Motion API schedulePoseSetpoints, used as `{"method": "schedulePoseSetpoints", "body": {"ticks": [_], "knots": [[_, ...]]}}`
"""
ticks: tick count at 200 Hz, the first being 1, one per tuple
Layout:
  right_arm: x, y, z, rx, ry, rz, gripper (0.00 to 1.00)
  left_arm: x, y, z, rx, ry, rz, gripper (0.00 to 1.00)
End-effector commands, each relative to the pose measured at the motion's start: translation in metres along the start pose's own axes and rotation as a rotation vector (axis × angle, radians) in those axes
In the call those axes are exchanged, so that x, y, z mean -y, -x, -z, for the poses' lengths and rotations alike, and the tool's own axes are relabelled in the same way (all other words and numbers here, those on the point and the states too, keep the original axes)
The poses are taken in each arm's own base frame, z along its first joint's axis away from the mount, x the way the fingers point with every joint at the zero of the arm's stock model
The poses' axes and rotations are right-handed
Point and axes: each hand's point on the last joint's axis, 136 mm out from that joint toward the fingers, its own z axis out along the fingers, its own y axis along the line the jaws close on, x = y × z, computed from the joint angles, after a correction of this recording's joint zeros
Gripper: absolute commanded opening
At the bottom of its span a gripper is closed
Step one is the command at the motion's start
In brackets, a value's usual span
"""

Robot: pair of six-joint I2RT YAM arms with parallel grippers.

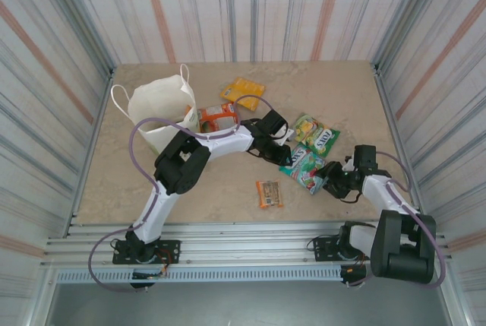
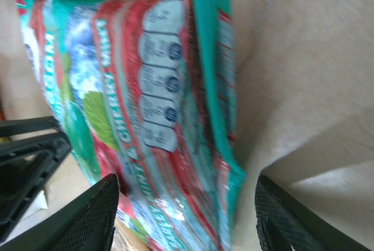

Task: Place the snacks into the paper bag

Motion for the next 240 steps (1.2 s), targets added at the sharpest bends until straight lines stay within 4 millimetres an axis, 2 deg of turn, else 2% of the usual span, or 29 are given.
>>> {"method": "schedulePoseSetpoints", "body": {"ticks": [1,36,71,95,117,180,205,240], "knots": [[-0.015,0.005,-0.006,-0.002,0.099,0.003,0.62,0.003,-0.001,0.001,-0.008,-0.004,0.017,0.32],[-0.039,0.014,-0.009,0.001,0.215,0.056,0.62,0.003,-0.001,-0.002,-0.010,-0.009,0.021,0.31],[-0.064,0.024,0.000,0.043,0.315,0.124,0.60,0.005,0.002,-0.002,-0.002,-0.017,0.028,0.32],[-0.076,0.023,0.005,0.050,0.361,0.168,0.58,0.006,0.004,-0.003,0.000,-0.019,0.029,0.31],[-0.079,0.017,0.003,0.036,0.360,0.199,0.58,0.005,0.005,-0.002,0.001,-0.018,0.030,0.31],[-0.081,0.006,-0.023,-0.049,0.302,0.243,0.59,0.005,0.005,-0.002,-0.001,-0.013,0.028,0.31],[-0.084,0.009,-0.020,-0.037,0.287,0.269,0.49,0.005,0.007,0.002,0.006,-0.001,0.025,0.32],[-0.086,0.010,-0.006,-0.001,0.256,0.337,0.27,0.009,0.013,0.020,0.028,0.011,0.024,0.36]]}}
